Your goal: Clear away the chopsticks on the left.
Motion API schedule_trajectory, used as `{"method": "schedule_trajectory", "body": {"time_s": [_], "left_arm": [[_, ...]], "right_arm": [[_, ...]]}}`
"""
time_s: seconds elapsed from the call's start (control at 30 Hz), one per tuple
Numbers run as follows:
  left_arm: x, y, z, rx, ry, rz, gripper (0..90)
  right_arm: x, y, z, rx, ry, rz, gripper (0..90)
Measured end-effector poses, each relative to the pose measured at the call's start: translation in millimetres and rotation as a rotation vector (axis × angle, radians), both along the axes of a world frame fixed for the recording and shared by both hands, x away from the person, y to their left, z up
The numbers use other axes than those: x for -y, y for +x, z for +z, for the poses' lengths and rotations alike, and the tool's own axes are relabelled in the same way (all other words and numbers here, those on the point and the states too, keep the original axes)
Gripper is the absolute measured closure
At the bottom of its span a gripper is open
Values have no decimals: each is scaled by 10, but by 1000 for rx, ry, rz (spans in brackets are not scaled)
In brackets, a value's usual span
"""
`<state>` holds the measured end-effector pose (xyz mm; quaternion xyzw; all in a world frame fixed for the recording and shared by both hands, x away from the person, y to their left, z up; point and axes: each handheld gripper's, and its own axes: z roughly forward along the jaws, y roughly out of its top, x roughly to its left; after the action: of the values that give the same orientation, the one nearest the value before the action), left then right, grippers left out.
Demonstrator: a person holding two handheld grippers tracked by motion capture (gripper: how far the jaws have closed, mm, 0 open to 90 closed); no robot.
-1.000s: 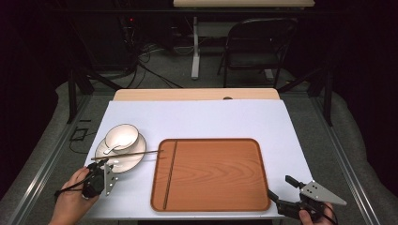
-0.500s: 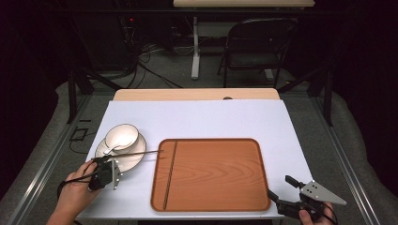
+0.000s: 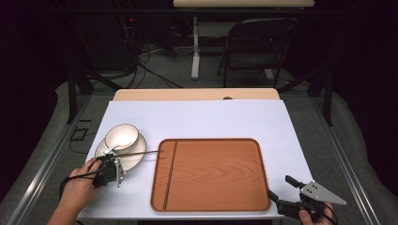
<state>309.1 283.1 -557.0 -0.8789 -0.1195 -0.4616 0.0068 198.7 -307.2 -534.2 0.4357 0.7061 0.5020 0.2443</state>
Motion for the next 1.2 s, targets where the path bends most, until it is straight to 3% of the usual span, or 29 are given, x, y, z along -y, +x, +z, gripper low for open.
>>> {"method": "schedule_trajectory", "body": {"time_s": [0.37, 0.77, 1.0, 1.2], "left_arm": [[17, -3, -1, 4, 60, -22, 830], [-18, -92, 46, 10, 64, -22, 841], [-5, -156, 103, 15, 32, -18, 842], [38, -215, 118, 10, 30, -28, 843]], "right_arm": [[2, -2, 1, 1, 0, 1, 141], [1, -1, 0, 1, 0, 1, 141], [9, 2, -5, -4, 3, -1, 141], [19, 8, -10, -7, 2, 1, 141]]}}
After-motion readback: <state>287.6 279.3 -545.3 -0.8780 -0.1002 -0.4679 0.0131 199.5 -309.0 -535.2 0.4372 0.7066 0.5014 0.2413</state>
